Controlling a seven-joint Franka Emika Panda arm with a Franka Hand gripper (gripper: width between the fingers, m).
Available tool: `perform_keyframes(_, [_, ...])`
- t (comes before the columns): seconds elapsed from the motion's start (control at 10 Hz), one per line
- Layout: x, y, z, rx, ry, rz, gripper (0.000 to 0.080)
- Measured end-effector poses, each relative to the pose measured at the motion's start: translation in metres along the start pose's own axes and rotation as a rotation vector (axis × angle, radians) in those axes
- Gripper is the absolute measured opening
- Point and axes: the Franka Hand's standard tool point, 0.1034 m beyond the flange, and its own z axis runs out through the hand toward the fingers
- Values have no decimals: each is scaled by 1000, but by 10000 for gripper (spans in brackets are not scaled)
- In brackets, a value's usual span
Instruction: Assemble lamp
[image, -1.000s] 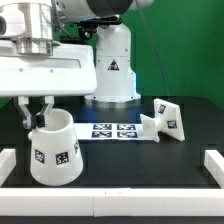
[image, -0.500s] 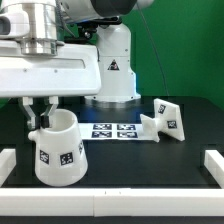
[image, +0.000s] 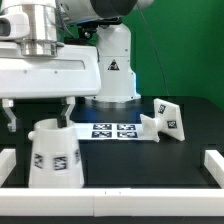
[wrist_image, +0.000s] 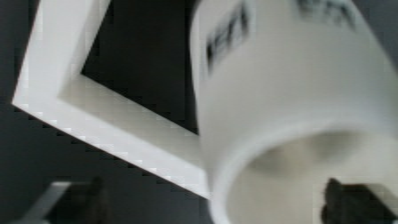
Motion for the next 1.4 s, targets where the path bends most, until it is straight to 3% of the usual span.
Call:
perform_keyframes(0.4, [3,-3,-5,7,-2,56,697])
perform_keyframes(0.5, [7,-2,-17,18,-9,60,698])
perform_keyframes(0.7, [21,-6,-41,16,-6,111,698])
perform_keyframes(0.9, [35,-32,-48,60,-28,271,698])
perform_keyframes(1.1, [50,-67,-43,57,-26,333,698])
perform_keyframes(1.2, [57,-72,-43,42,-17,309,698])
perform_keyframes(1.4, [55,-70,-42,43,-19,309,698])
